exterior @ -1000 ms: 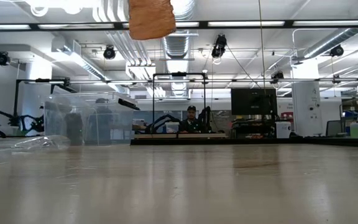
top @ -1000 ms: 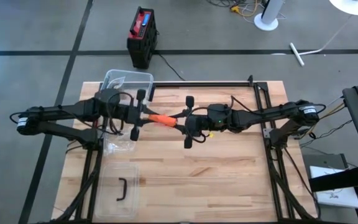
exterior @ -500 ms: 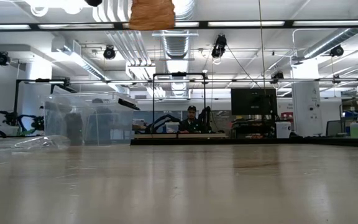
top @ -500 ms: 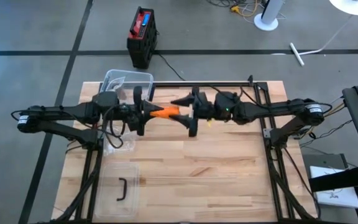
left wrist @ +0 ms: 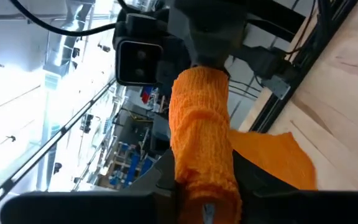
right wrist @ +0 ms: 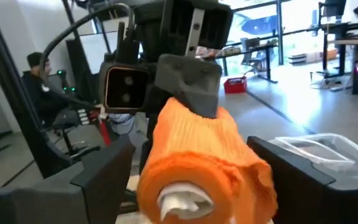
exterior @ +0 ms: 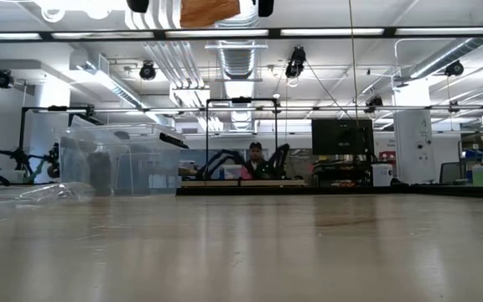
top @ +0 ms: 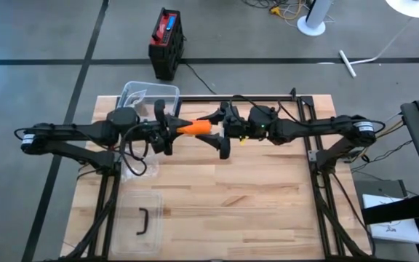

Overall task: Roll bandage
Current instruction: Roll the orange bandage

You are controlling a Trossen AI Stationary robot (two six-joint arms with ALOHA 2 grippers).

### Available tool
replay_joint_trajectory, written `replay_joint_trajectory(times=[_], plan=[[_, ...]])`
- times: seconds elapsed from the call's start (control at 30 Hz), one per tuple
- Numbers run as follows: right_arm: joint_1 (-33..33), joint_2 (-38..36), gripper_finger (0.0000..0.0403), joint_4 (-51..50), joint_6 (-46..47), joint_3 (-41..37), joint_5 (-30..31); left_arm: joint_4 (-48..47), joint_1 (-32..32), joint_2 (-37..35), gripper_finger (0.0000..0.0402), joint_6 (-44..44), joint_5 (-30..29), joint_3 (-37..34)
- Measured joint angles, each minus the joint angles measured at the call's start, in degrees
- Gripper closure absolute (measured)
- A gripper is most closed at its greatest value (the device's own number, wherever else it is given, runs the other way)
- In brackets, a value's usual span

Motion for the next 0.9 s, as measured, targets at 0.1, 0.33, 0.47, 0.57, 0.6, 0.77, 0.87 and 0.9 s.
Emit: replay_joint_trajectory(times=[0.1,0.33,0.47,0.57,0.6,0.77,0.87,0.9], plan=[[-0.09,1.12,0.0116,1.67,0.2,0.03,0.01,1.41,0.0,0.93,0.0342,0.0,-0.2,0.02],[-0.53,2.45,0.0165,1.09,0.74,0.38,0.79,2.33,-0.09,3.8,0.0341,3.43,-5.51,0.02],[-0.82,2.45,0.0205,1.12,1.43,0.38,0.67,2.09,-0.09,3.65,0.0334,3.41,-5.5,0.02],[-0.85,2.45,0.0241,1.26,1.25,0.38,0.51,1.83,-0.09,3.05,0.0328,0.92,-5.48,0.02],[-0.85,2.45,0.0252,1.34,0.66,0.38,0.49,1.68,-0.09,2.89,0.0325,-0.92,-5.47,0.02],[-0.67,2.45,0.0321,1.2,-4.28,0.38,0.39,-0.68,-0.09,1.5,0.0295,-12.98,-5.42,0.01],[-0.61,2.41,0.0345,1.34,-7.14,0.38,0.51,-2.53,0.45,0.36,0.0258,-21.28,-5.33,0.0],[-0.61,2.3,0.0346,1.34,-8.34,0.38,1.12,-3.22,0.81,0.06,0.0244,-23.65,-5.64,0.07]])
